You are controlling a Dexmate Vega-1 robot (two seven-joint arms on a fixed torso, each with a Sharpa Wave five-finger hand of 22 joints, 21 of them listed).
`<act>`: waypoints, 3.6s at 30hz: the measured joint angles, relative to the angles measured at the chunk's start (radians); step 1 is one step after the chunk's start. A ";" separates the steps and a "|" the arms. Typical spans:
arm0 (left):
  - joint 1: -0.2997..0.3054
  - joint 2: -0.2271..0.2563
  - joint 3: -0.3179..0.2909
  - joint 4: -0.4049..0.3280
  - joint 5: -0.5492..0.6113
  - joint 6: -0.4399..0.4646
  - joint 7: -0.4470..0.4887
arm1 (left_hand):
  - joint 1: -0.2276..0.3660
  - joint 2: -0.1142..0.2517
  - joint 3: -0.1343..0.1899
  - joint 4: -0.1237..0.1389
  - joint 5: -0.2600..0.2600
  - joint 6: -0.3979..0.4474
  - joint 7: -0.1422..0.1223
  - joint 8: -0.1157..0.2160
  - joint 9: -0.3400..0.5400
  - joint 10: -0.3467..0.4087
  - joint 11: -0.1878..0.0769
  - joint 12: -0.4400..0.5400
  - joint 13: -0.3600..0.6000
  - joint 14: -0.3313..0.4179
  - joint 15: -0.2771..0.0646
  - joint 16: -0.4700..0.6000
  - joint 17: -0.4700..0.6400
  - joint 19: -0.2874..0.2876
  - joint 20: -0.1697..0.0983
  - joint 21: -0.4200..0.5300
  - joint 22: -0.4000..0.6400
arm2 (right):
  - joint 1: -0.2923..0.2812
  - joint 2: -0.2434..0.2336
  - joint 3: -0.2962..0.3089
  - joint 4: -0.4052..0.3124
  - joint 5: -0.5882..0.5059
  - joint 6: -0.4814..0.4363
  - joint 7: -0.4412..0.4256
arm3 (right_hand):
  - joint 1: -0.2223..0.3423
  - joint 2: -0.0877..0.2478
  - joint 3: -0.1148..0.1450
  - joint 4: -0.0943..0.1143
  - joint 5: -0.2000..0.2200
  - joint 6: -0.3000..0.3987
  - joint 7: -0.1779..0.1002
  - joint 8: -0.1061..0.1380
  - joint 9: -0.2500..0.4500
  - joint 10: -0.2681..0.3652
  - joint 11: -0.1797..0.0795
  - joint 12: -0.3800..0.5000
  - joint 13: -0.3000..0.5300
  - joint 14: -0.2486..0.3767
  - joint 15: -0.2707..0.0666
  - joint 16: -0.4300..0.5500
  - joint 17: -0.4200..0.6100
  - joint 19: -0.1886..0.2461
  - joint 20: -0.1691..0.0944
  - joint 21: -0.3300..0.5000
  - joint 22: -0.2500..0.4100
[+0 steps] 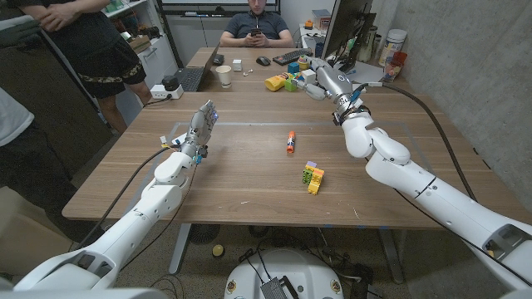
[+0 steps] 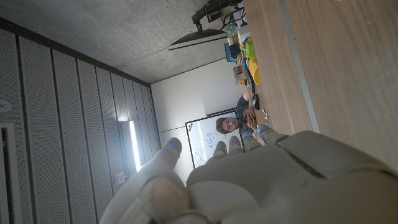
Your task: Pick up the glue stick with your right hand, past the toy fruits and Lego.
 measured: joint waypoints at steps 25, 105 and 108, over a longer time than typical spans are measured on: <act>0.012 0.006 -0.002 -0.016 0.000 -0.001 0.006 | 0.000 0.000 -0.003 -0.003 0.000 0.000 0.000 0.000 0.000 0.000 0.000 0.000 0.000 0.000 0.000 0.000 0.000 0.000 0.000 0.000 0.000 | 0.048 0.004 -0.085 0.011 -0.090 -0.137 0.170 | 0.063 -0.063 -0.040 -0.017 0.018 -0.001 0.001 0.000 0.005 -0.024 0.007 -0.010 0.005 0.004 -0.007 -0.004 0.003 0.007 -0.015 -0.004 0.003; 0.040 0.051 -0.042 -0.020 -0.027 -0.045 -0.054 | 0.000 0.000 -0.008 -0.008 0.000 0.000 0.000 0.000 0.000 0.000 0.000 0.000 0.000 0.000 0.000 0.000 0.000 0.000 0.000 0.000 0.000 | 0.311 0.248 -0.461 0.148 -0.528 -0.629 1.048 | 0.114 -0.061 -0.187 0.052 0.140 0.354 0.019 0.081 0.002 0.303 0.052 0.075 0.014 0.269 0.008 0.117 0.073 0.073 0.015 0.021 0.012; 0.038 0.052 -0.043 -0.017 -0.025 -0.051 -0.057 | 0.000 0.000 -0.008 -0.008 0.000 0.000 0.000 0.000 0.000 0.000 0.000 0.000 0.000 0.000 0.000 0.000 0.000 0.000 0.000 0.000 0.000 | 0.338 0.263 -0.478 0.172 -0.536 -0.638 1.095 | 0.092 -0.064 -0.203 0.060 0.140 0.378 0.030 0.081 0.002 0.321 0.067 0.075 0.014 0.290 0.018 0.122 0.077 0.083 0.025 0.024 0.012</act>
